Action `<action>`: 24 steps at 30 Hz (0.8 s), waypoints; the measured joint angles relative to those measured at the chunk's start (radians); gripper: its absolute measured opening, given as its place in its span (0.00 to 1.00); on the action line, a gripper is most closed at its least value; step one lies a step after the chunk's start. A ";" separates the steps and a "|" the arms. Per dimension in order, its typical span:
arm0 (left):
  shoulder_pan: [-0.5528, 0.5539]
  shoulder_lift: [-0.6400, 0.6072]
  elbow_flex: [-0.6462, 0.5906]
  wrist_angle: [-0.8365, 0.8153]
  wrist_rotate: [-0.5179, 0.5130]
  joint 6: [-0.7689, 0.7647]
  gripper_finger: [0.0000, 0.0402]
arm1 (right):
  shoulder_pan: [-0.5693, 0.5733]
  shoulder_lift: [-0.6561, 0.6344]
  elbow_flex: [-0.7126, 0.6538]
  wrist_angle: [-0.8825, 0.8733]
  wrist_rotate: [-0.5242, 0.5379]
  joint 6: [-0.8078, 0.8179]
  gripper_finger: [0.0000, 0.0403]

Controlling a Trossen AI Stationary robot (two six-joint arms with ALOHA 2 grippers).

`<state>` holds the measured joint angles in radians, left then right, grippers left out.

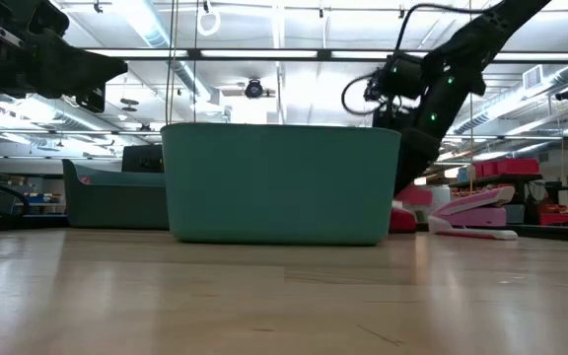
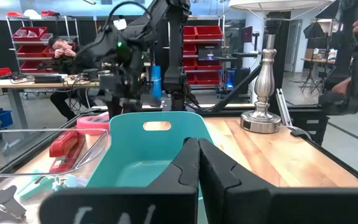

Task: Pick and place Stapler, Stapler remover, tape
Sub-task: Put the pink tape into the blue bin

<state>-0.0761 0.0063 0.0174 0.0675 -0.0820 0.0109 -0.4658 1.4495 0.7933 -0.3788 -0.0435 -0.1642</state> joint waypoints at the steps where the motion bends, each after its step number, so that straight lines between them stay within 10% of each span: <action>1: 0.000 0.000 0.000 0.000 0.000 0.000 0.01 | 0.005 -0.017 0.000 0.001 0.000 0.007 0.24; 24: 0.000 0.000 0.000 0.000 0.000 0.000 0.01 | 0.065 -0.227 0.062 0.316 -0.183 0.220 0.23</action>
<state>-0.0761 0.0063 0.0174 0.0676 -0.0819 0.0109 -0.4007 1.2221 0.8554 -0.0631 -0.2263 0.0561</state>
